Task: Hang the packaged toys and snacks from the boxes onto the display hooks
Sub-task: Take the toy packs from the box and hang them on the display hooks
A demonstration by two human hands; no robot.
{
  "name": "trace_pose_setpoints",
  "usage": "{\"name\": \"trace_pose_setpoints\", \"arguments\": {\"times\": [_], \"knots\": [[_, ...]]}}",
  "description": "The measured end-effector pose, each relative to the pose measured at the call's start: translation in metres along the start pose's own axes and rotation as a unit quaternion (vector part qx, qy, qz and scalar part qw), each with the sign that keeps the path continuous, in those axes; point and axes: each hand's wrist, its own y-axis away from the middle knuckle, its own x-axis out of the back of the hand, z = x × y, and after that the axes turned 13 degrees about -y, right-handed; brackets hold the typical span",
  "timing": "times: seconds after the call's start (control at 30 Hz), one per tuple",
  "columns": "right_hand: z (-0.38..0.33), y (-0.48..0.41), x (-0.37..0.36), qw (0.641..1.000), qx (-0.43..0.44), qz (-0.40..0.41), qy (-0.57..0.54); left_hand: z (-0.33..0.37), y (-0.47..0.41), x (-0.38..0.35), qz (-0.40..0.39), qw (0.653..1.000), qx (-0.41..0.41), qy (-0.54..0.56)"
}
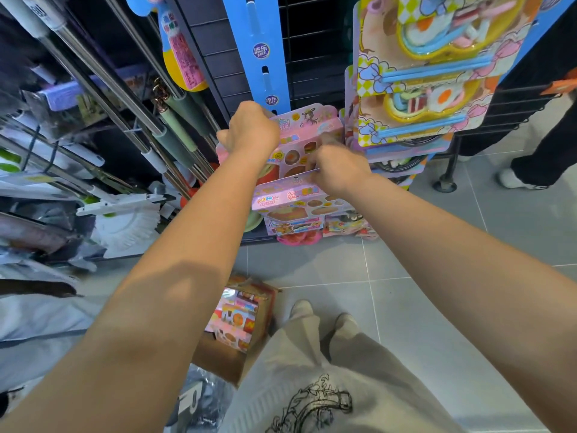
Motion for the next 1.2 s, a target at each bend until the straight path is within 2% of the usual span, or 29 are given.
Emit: {"name": "trace_pose_setpoints", "arguments": {"times": [0.13,0.27,0.37,0.47,0.57,0.7,0.77,0.9,1.0,1.13,1.2], "knots": [[-0.003,-0.004,-0.001,0.999,-0.017,-0.008,0.026,-0.001,0.004,-0.010,-0.004,1.000,0.009,-0.015],[-0.004,-0.006,-0.001,0.999,-0.027,-0.014,0.021,-0.001,-0.003,-0.002,-0.033,0.997,0.054,0.052],[-0.006,-0.008,-0.001,0.999,-0.030,-0.014,0.022,0.001,-0.001,-0.003,0.008,0.994,0.064,0.089],[-0.006,-0.011,-0.001,0.999,-0.034,-0.014,0.035,-0.004,0.011,-0.020,0.108,0.991,0.015,0.076],[-0.005,-0.013,-0.001,0.998,-0.040,-0.018,0.043,-0.024,0.010,-0.033,0.171,0.979,-0.061,0.096],[-0.008,-0.012,-0.002,0.998,-0.029,-0.021,0.051,-0.050,0.000,-0.045,0.189,0.958,-0.208,-0.055],[-0.008,-0.010,-0.002,0.998,-0.029,-0.023,0.044,-0.057,0.004,-0.047,0.183,0.955,-0.227,-0.046],[-0.009,-0.002,0.001,0.998,-0.025,-0.031,0.041,-0.067,0.009,-0.038,0.192,0.959,-0.206,-0.034],[-0.013,0.003,0.009,0.999,-0.020,-0.025,0.033,-0.068,0.008,-0.027,0.155,0.967,-0.199,-0.046],[-0.026,0.006,0.020,1.000,0.003,-0.010,-0.003,-0.061,0.019,-0.004,0.106,0.964,-0.234,0.072],[-0.036,0.008,0.027,0.999,0.027,0.019,-0.006,-0.057,0.024,0.009,0.046,0.955,-0.269,0.114]]}}
